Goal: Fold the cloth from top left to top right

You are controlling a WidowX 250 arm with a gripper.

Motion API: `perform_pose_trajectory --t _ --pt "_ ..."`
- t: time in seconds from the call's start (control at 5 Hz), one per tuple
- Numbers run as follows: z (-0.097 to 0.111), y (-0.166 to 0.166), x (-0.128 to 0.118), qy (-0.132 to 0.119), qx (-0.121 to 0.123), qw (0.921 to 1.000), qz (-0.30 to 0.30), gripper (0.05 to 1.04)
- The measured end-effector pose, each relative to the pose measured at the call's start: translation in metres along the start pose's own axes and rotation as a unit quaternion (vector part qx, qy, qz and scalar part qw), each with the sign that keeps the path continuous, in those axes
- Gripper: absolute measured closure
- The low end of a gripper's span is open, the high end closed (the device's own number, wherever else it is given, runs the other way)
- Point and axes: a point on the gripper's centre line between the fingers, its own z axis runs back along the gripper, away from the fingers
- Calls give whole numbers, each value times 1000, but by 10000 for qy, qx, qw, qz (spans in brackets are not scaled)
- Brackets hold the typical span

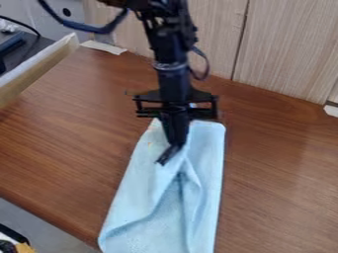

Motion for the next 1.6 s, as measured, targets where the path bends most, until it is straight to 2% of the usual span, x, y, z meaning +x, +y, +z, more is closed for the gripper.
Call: perform_pose_trajectory --t 0.4,0.6,0.8,1.0,1.2,1.6 --pt "-28 -3 8 -13 383 9993 33 1008" --pt "-30 0 11 -55 470 9988 146 863" --pt "-29 0 12 -69 472 9985 255 630" --pt "-29 1 12 -72 497 9983 297 344" --pt "-30 5 11 -95 616 9975 345 105" --pt "-27 7 10 -158 648 9971 359 84"
